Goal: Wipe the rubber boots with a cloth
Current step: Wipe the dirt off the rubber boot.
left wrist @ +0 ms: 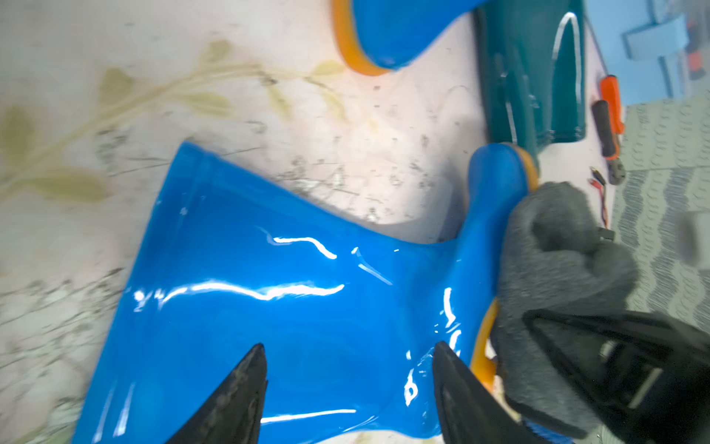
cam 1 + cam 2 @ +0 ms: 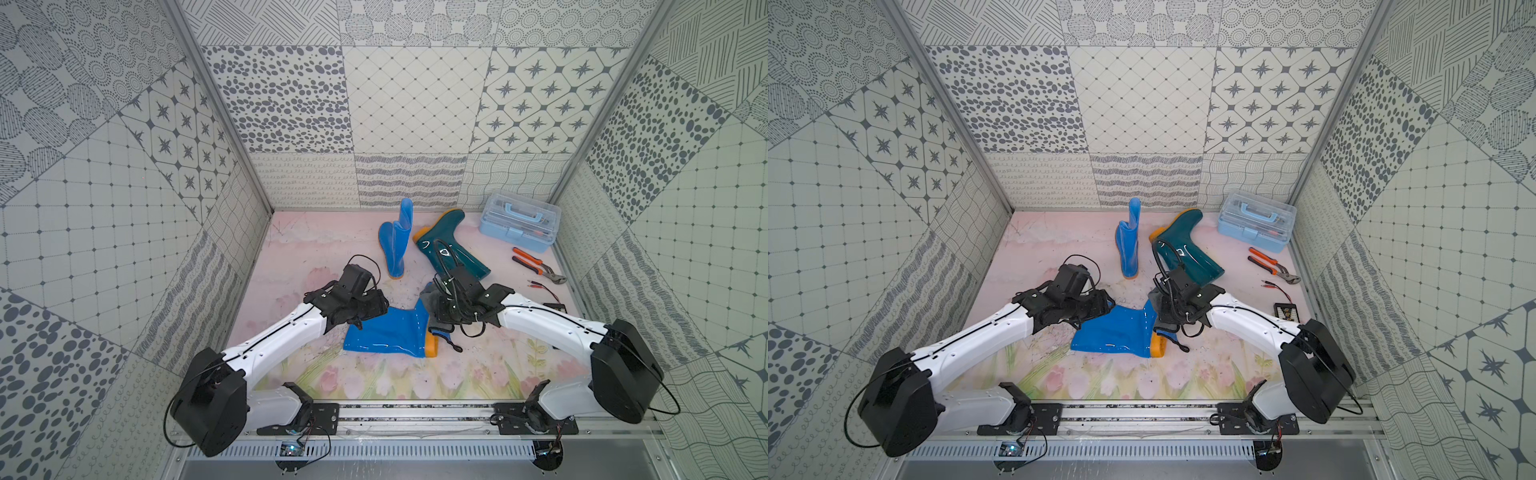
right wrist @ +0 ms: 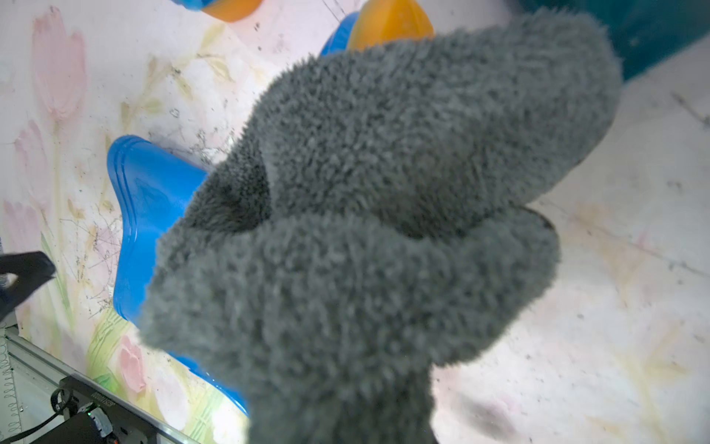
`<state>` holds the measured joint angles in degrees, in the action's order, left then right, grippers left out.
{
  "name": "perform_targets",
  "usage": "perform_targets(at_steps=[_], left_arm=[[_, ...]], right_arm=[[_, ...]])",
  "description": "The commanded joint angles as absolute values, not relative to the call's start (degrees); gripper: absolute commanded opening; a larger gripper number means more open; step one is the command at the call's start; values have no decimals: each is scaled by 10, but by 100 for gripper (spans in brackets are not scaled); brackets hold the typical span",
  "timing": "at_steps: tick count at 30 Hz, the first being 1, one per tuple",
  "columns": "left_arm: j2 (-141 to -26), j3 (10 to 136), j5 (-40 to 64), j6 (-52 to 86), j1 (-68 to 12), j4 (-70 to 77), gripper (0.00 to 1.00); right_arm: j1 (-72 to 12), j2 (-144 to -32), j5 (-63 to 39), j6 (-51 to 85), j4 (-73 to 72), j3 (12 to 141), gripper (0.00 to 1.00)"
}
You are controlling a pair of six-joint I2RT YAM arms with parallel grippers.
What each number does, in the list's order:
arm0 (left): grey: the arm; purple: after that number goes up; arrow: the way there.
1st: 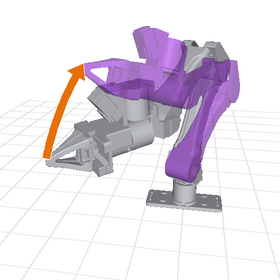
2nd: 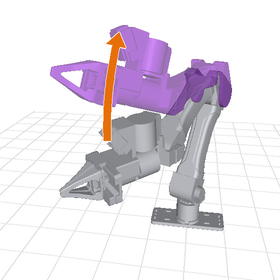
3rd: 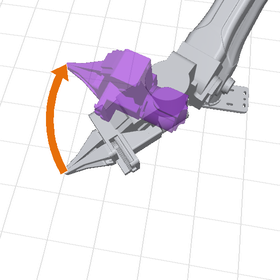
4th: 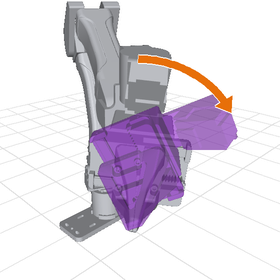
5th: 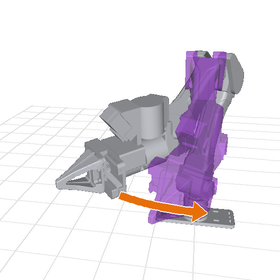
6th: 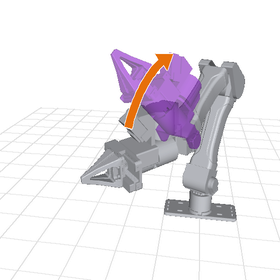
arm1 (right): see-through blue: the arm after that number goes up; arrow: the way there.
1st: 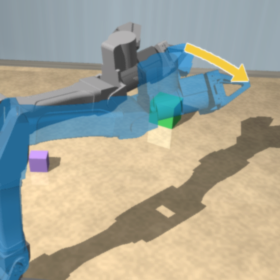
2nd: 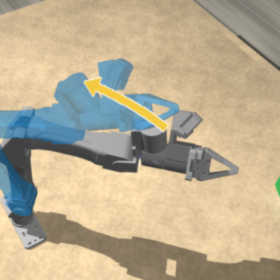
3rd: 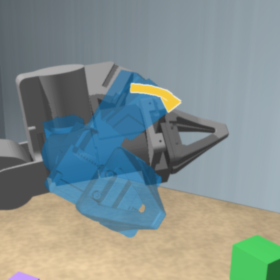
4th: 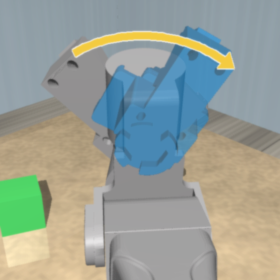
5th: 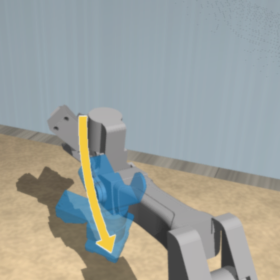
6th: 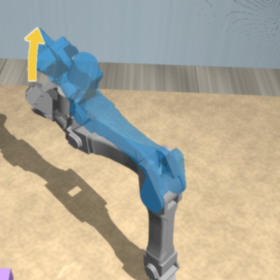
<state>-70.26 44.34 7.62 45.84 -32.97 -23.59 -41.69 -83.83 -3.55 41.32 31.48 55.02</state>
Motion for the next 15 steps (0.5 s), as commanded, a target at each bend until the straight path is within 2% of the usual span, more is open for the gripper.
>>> perform_targets(at_steps=[1, 10, 15], left_arm=[[-659, 352, 124, 408, -266, -262, 68], [-628, 272, 127, 393, -254, -229, 67], [-647, 247, 124, 400, -255, -218, 67]], right_arm=[[-416, -845, -17, 382, 306, 601, 4], [-437, -777, 89, 381, 395, 651, 4], [-470, -802, 88, 391, 369, 653, 4]])
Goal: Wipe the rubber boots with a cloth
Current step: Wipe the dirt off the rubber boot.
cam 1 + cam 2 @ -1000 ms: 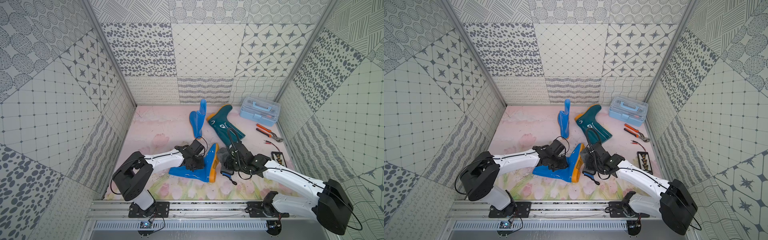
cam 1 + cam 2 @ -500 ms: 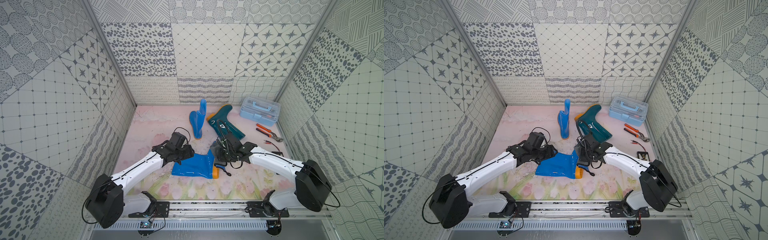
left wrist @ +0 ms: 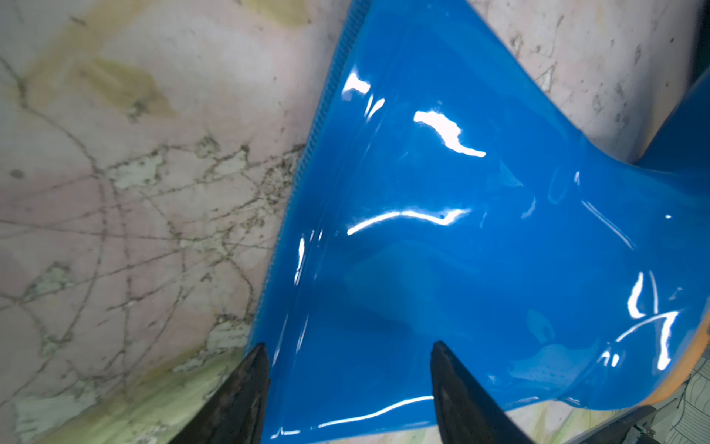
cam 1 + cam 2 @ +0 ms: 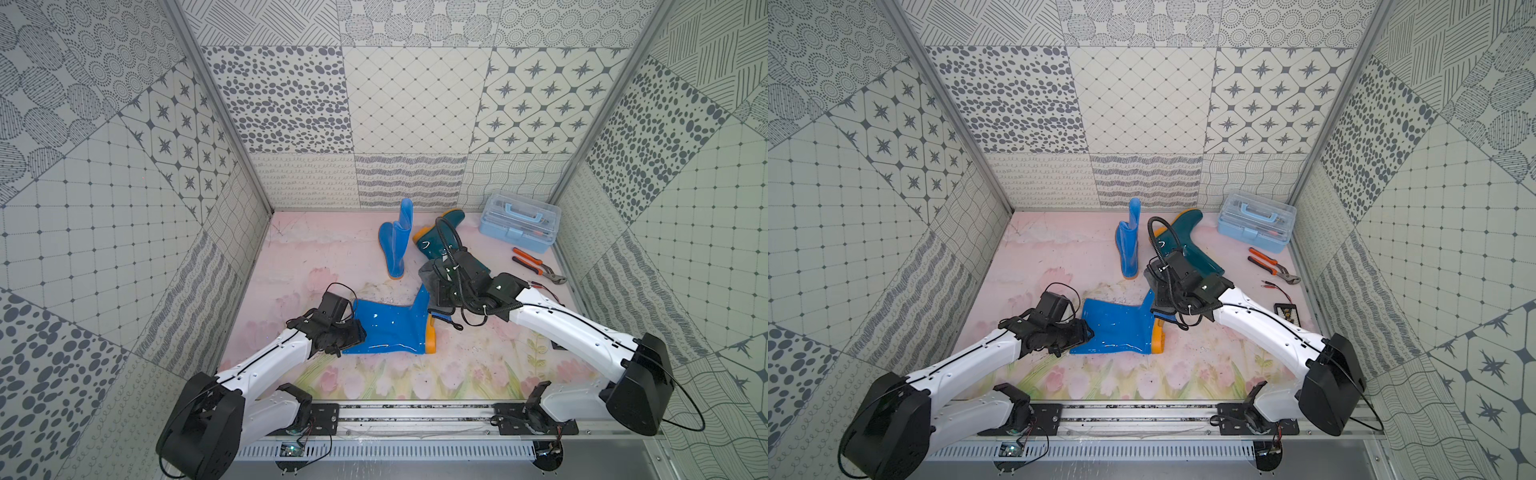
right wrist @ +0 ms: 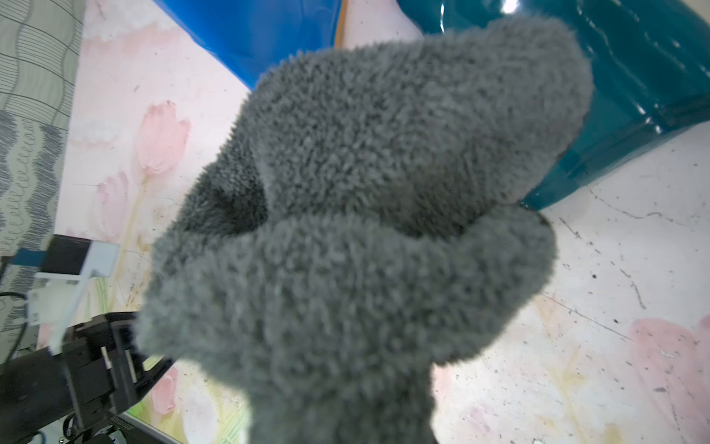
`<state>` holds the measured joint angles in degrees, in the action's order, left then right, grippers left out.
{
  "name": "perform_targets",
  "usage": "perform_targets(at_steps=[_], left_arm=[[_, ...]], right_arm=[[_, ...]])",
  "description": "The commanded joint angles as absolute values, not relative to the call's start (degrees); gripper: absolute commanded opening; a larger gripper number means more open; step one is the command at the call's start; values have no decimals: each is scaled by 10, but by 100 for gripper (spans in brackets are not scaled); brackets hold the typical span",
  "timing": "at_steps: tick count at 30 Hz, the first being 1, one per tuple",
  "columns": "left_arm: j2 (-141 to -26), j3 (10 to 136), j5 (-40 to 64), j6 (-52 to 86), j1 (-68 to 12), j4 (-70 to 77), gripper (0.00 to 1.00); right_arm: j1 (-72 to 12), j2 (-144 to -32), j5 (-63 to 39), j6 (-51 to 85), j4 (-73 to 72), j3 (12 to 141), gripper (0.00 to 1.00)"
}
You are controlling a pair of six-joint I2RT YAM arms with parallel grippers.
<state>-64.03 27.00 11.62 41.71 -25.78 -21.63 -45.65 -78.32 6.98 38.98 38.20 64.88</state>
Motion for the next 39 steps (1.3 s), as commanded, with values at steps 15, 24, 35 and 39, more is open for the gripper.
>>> perform_targets(at_steps=[15, 24, 35, 39], left_arm=[[-631, 220, 154, 422, -255, -192, 55], [-542, 249, 128, 378, -189, -263, 71], [-739, 278, 309, 366, -164, -95, 68], [-756, 254, 367, 403, -173, -24, 56]], right_arm=[[-553, -908, 25, 473, 305, 554, 1], [-594, -857, 100, 484, 365, 535, 2], [-493, -892, 110, 391, 374, 661, 4], [-465, -901, 88, 390, 362, 662, 4]])
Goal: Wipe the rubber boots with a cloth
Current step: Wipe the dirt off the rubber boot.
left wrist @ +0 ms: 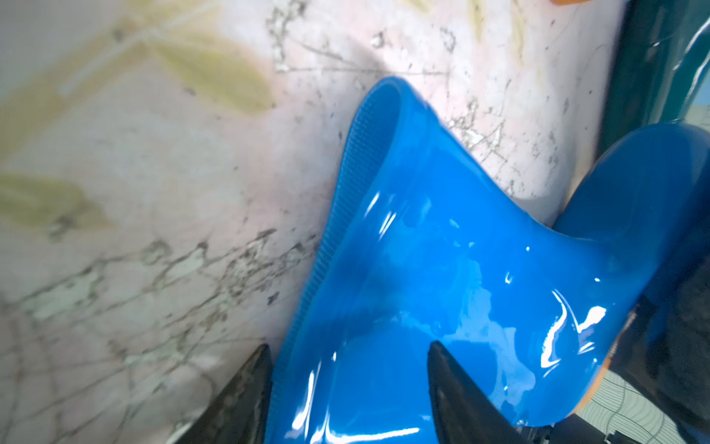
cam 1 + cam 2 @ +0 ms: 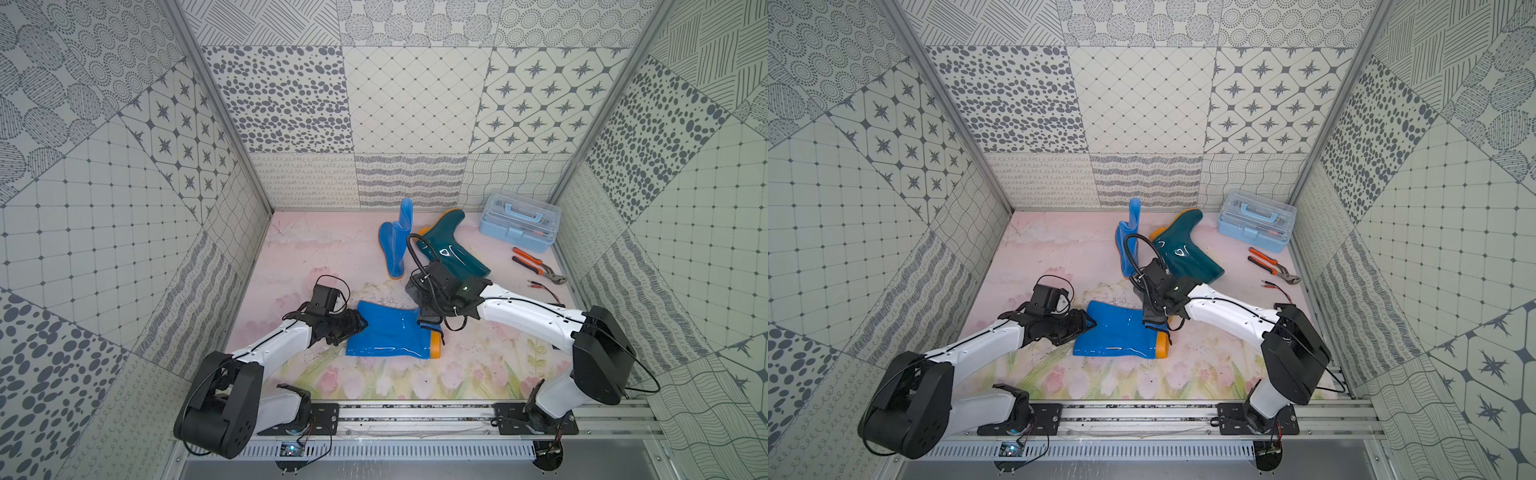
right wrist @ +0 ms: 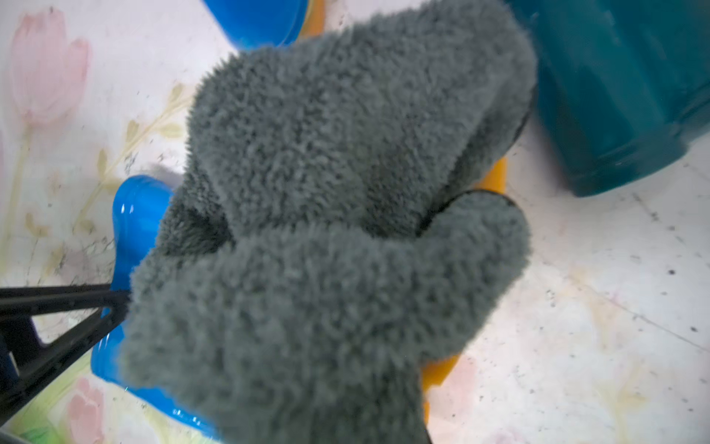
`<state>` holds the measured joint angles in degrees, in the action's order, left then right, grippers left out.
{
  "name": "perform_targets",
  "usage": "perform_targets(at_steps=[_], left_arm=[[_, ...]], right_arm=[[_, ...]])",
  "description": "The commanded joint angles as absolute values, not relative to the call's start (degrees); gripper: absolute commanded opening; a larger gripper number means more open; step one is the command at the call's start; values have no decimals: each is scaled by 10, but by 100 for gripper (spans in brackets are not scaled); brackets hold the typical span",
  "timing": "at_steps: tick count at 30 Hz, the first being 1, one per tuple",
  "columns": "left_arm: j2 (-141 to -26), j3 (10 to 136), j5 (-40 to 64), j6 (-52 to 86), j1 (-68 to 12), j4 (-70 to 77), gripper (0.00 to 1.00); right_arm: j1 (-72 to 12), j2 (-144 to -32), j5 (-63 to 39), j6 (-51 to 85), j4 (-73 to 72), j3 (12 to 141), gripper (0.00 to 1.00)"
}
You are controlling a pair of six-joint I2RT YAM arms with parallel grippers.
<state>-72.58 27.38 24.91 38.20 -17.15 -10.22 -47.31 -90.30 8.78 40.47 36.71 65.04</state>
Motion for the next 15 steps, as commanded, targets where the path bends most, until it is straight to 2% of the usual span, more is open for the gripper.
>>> perform_targets(at_steps=[1, 5, 6, 11, 15], left_arm=[[-759, 250, 375, 413, -178, -14, 49], [-743, 242, 356, 444, -214, -21, 8], [-731, 235, 345, 453, -223, -24, 0], [-682, 208, 300, 479, -252, -39, 0], [-665, 210, 290, 464, -253, -76, 0]], right_arm=[[-469, -905, 77, 394, 356, 664, 4], [-533, -931, 32, 427, 300, 669, 4], [-554, -945, 22, 438, 285, 676, 3], [-617, -1037, -53, 498, 174, 699, 3], [-633, -1105, -62, 513, 185, 731, 2]])
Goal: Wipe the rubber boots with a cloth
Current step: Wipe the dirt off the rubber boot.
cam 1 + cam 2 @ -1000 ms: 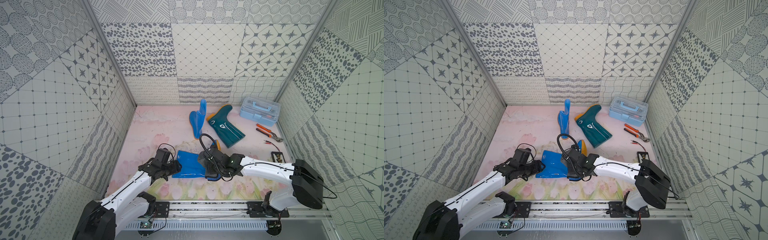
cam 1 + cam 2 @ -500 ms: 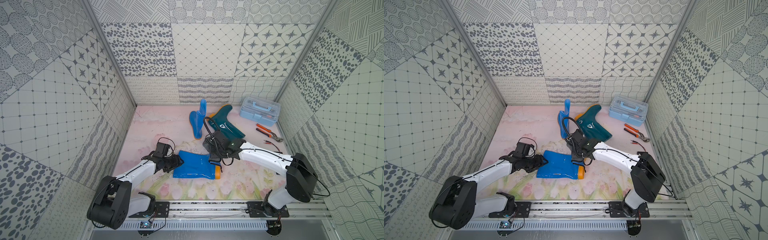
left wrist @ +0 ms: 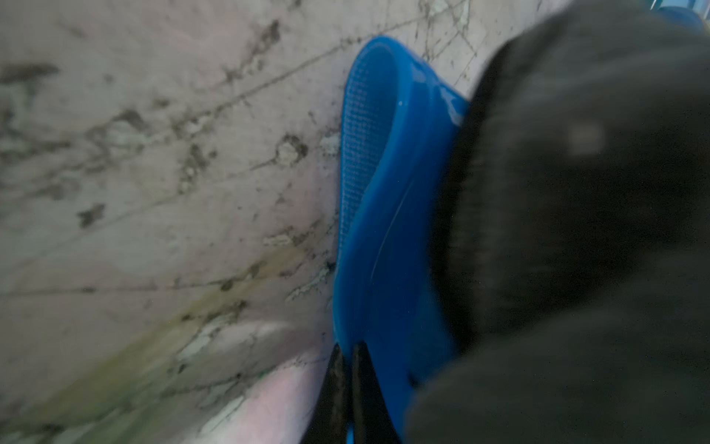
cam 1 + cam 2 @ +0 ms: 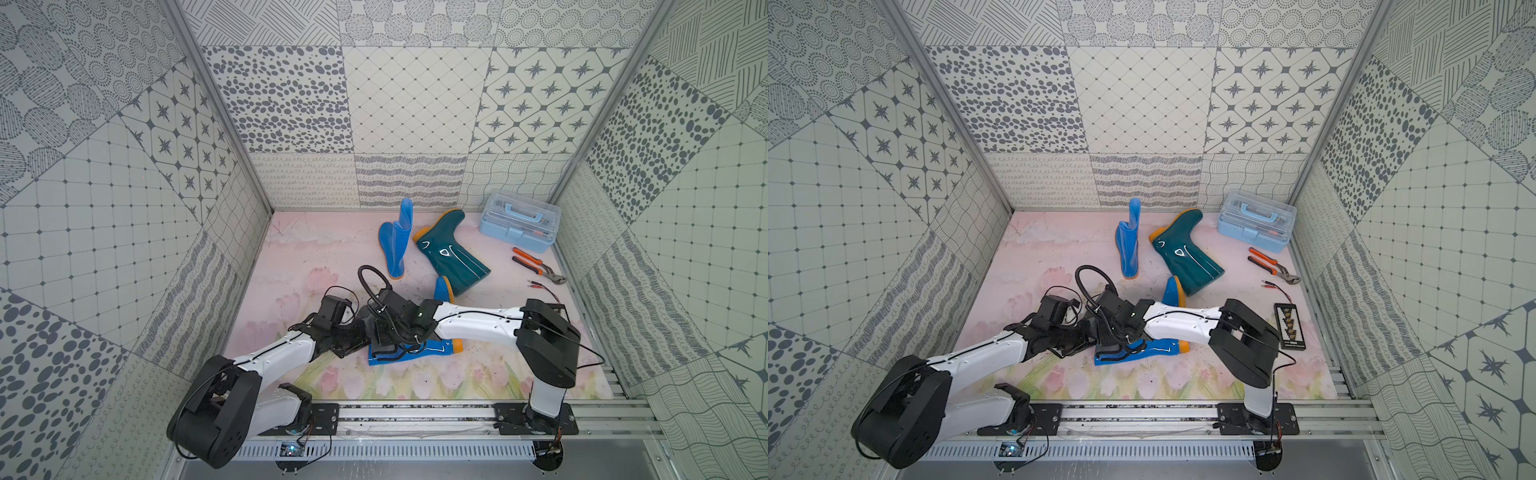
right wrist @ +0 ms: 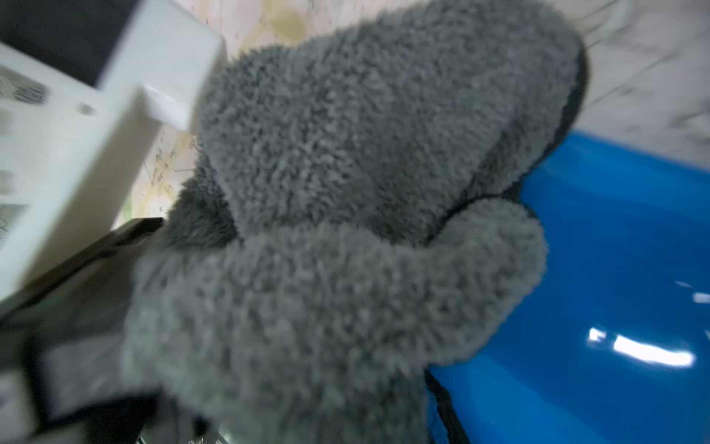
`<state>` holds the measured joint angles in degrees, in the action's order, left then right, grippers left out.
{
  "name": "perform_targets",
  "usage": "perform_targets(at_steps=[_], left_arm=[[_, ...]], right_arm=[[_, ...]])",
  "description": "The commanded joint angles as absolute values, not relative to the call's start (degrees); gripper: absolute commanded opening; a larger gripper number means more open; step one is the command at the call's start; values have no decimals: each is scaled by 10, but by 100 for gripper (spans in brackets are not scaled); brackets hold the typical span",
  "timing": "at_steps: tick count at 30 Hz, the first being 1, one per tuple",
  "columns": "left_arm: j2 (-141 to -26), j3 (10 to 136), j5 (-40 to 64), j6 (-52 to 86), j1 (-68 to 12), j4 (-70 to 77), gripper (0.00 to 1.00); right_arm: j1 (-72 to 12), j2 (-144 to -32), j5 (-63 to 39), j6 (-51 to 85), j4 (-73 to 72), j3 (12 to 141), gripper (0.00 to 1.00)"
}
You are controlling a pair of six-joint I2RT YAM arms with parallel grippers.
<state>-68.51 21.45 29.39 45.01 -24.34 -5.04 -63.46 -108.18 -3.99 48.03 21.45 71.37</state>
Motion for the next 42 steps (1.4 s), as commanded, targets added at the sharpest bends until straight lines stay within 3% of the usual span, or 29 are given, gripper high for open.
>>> perform_targets(at_steps=[1, 7, 11, 15, 19, 24, 28, 36, 42], left_arm=[[-660, 209, 289, 463, -253, -82, 0], [-606, 210, 257, 450, -253, -137, 0], [-578, 210, 244, 442, -253, -160, 0], [-575, 210, 253, 433, -253, -160, 0], [-585, 221, 264, 429, -253, -154, 0], [-575, 227, 265, 436, -253, -157, 0], [-562, 226, 270, 432, -253, -169, 0], [-559, 222, 261, 424, -252, -186, 0], [-566, 221, 269, 429, -253, -173, 0]], right_arm=[[-633, -1107, -55, 516, 195, 728, 2], [-589, -1020, -3, 516, 236, 616, 2], [-531, -900, 29, 512, 270, 510, 2], [-527, -822, 59, 504, 291, 499, 2], [-582, -900, 25, 505, 264, 574, 2], [-667, -1071, -93, 531, 191, 710, 2], [-682, -1113, -127, 541, 205, 763, 3], [-606, -926, -56, 566, 254, 546, 3], [-570, -811, 5, 551, 308, 494, 4]])
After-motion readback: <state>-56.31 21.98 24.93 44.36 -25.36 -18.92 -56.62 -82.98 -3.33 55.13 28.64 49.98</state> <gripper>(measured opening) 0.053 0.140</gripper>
